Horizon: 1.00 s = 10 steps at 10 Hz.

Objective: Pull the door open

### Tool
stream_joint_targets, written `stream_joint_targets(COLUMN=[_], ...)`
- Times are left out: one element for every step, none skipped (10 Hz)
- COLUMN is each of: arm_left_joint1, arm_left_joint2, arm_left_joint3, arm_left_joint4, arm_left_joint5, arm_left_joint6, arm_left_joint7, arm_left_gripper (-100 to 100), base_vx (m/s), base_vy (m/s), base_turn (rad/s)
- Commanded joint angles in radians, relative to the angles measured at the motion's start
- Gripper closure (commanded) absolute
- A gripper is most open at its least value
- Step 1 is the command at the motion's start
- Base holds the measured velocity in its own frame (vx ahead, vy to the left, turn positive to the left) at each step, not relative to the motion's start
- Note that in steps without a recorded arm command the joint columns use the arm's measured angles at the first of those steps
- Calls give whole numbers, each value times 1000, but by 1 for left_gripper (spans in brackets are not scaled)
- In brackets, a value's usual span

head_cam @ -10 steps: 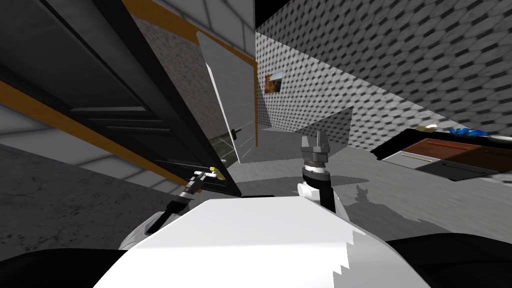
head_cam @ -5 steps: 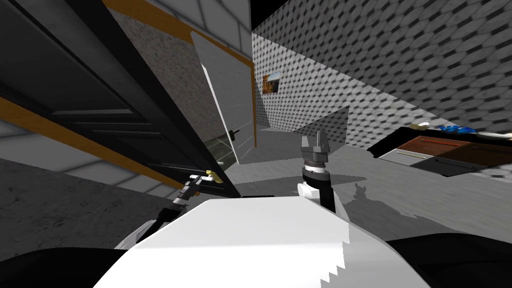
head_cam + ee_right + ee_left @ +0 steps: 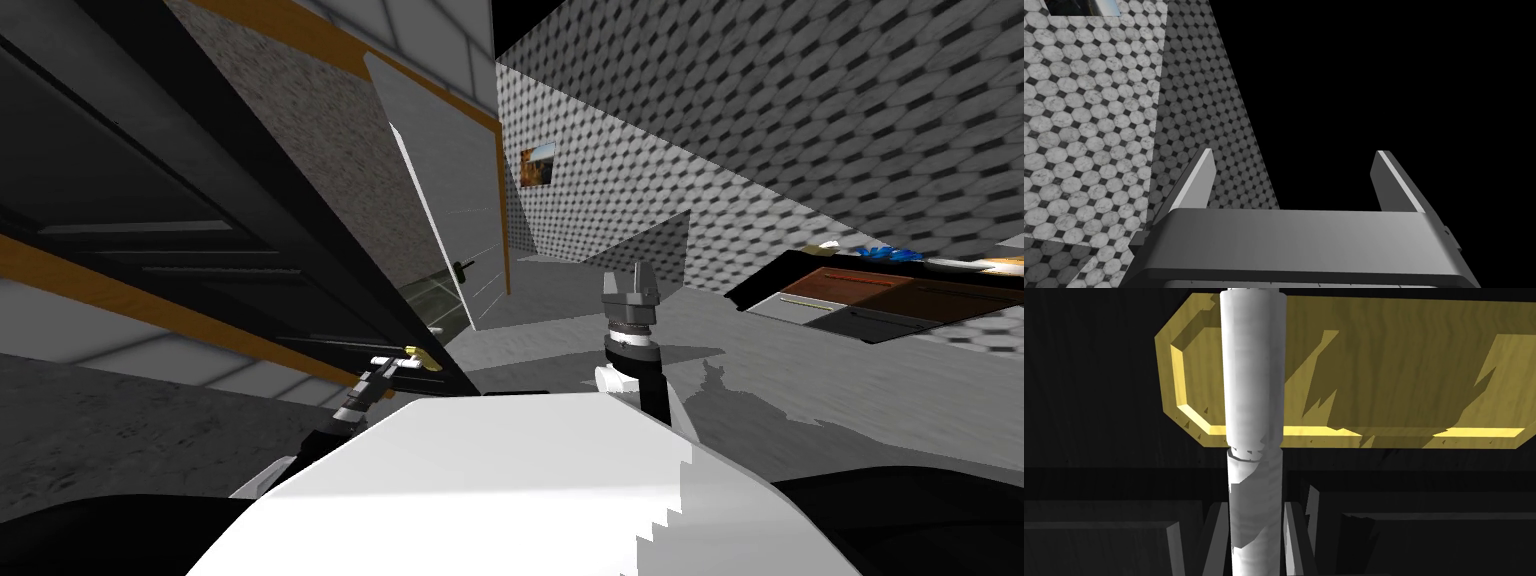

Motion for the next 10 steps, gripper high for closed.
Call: stream_joint_targets(arm_left_joint1=[19, 26, 26, 33, 33, 40, 40, 48, 48, 55], arm_left_joint2=[-7, -7, -7, -8, -8, -8, -8, -8, -8, -8], arm_left_joint3=[-12, -13, -13, -14, -14, -15, -15, -16, -16, -17], arm_left_joint4=[30, 62, 62, 94, 94, 126, 126, 158, 158, 189], arm_left_joint5=[-9, -11, -11, -14, -14, -16, -16, -18, -18, -21], arm_left_joint6=[-50, -83, -102, -140, -145, -178, -188, -222, -231, -268], arm_left_joint7=[3, 6, 6, 10, 10, 14, 14, 17, 17, 21], arm_left_gripper=[100, 100, 100, 100, 100, 100, 100, 100, 100, 100], base_vx=[34, 28, 16, 24, 15, 13, 11, 15, 16, 8], base_vy=[-10, -7, -8, -3, -2, -1, -3, -7, 3, 4], base_turn=[-95, -70, -12, -52, -18, -59, -25, -57, -5, -47])
